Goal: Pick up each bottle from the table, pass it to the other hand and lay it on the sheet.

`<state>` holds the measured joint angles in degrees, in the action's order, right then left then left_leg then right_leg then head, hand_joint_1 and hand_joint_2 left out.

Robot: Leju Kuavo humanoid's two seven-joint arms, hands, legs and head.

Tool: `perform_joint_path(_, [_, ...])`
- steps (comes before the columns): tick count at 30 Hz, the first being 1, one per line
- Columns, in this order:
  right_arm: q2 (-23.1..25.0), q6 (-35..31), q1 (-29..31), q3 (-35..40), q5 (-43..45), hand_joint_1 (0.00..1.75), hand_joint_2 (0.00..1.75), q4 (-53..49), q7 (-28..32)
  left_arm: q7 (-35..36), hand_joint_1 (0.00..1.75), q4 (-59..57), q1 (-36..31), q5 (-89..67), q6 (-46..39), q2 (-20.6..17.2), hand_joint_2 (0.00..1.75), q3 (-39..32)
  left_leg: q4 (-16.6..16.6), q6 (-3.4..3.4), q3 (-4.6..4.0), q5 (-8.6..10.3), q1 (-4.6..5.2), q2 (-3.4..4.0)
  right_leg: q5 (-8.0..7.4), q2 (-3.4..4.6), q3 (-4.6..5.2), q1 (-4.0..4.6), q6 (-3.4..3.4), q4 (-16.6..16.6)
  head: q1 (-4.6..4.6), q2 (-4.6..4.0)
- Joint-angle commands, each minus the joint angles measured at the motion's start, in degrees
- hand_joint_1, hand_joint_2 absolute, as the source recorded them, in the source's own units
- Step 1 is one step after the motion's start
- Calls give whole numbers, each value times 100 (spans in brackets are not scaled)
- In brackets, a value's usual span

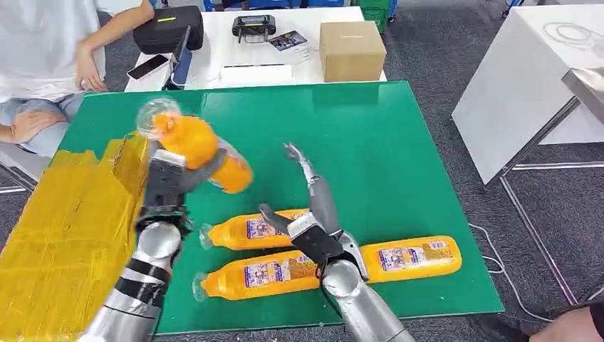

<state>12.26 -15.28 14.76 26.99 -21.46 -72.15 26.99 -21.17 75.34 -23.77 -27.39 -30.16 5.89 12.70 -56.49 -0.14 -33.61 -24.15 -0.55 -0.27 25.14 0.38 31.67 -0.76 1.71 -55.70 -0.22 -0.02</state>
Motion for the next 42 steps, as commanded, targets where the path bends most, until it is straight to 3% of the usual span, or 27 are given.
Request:
perform_joint_path(1, [-405,-182,-385,-133,-41,0,175,-1091,26,655,175,-406,-502,-2255,-934,-609,175,-636,-1,0,3,-2,-7,-35,10,-32,-14,5,-5,2,9,0])
perform_joint_path(5, [-386,-262,-391,-152,21,0,175,-1140,88,989,175,-653,-569,-3169,-984,-601,175,-775,-1,2,6,-7,-11,-20,8,-27,-21,16,-6,4,4,0])
perform_joint_path(13, [-485,-359,-355,-83,289,0,175,-1632,134,2103,175,-3114,-1297,-5777,-984,-1349,175,-1029,4,-3,21,-6,-9,-10,5,-19,-29,14,-12,2,4,0])
perform_joint_path(23, [-537,-339,-276,-69,361,0,175,-1568,174,2314,175,-4635,-1493,-6171,-961,-1635,175,-898,-3,3,24,-13,-15,-5,11,-17,-34,20,-6,2,4,0])
perform_joint_path(42, [-616,-341,-314,-61,408,0,175,-1522,175,2237,175,-4997,-1316,-6194,-984,-1828,175,-919,-3,1,12,-9,-12,-15,12,-23,-29,18,-7,0,4,0])
